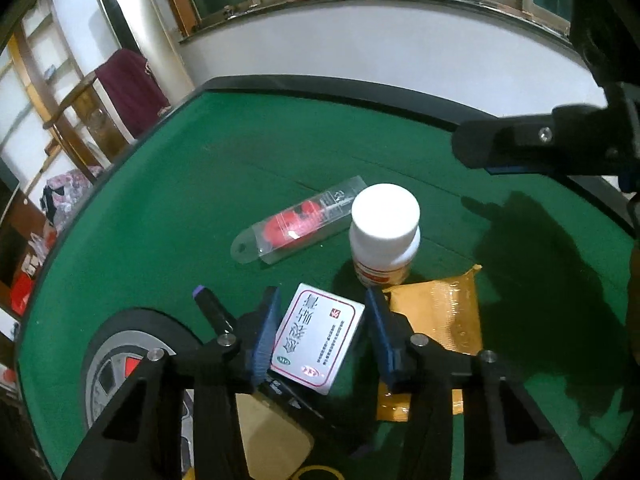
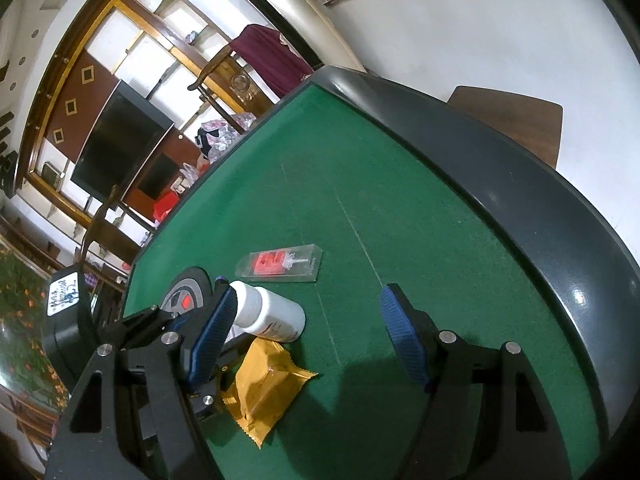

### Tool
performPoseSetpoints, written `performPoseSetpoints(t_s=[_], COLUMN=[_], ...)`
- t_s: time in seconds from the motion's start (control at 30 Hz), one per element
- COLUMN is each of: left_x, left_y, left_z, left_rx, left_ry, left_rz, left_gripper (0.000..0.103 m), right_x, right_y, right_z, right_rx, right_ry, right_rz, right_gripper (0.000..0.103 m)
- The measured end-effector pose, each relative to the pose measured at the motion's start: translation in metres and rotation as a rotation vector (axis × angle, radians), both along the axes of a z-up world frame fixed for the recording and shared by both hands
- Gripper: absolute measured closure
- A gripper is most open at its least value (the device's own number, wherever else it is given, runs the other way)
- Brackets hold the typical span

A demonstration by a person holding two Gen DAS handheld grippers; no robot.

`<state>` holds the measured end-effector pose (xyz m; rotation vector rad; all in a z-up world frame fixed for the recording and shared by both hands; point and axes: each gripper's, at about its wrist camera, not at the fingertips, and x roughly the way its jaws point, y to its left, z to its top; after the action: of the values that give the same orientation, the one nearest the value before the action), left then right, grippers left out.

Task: Organize objects
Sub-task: 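Grasp the white medicine box with the left tool while the right reaches the gold foil packet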

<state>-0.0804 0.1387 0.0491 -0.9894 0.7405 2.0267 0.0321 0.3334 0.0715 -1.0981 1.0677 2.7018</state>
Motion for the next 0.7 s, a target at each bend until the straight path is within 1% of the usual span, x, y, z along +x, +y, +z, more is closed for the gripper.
performPoseSetpoints(t_s=[0.13, 0.3, 0.4, 0.53, 0.7], left_x=[0.010, 0.023, 0.030, 0.037, 0.046], left_y=[-0.003, -0.010, -0.011, -0.017, -0.019], left_z=[0.001, 0.002, 0.001, 0.002, -0.001], left_rx=[-0.017, -0.012, -0.036, -0.055, -0.091], left_ry=[0.007, 0.006, 0.023, 0.004, 0.003], left_rz=[0.009, 0.009, -0.001, -0.024, -0.041], left_gripper=[0.067, 0.067, 0.066, 0.066, 0.063], right_x=[-0.001, -0.001, -0.001, 0.000, 0.000], right_y=[-0.002, -0.003, -0.003, -0.004, -0.006], right_z=[-0.002, -0.001, -0.002, -0.003, -0.002], right_rx=[0.006, 0.005, 0.012, 0.006, 0.011], right_ry=[-0.006, -0.005, -0.004, -0.004, -0.004], right_rz=[0.009, 0.012, 0.014, 0.024, 0.031], right_gripper=[0.029, 0.029, 0.029, 0.029, 0.029])
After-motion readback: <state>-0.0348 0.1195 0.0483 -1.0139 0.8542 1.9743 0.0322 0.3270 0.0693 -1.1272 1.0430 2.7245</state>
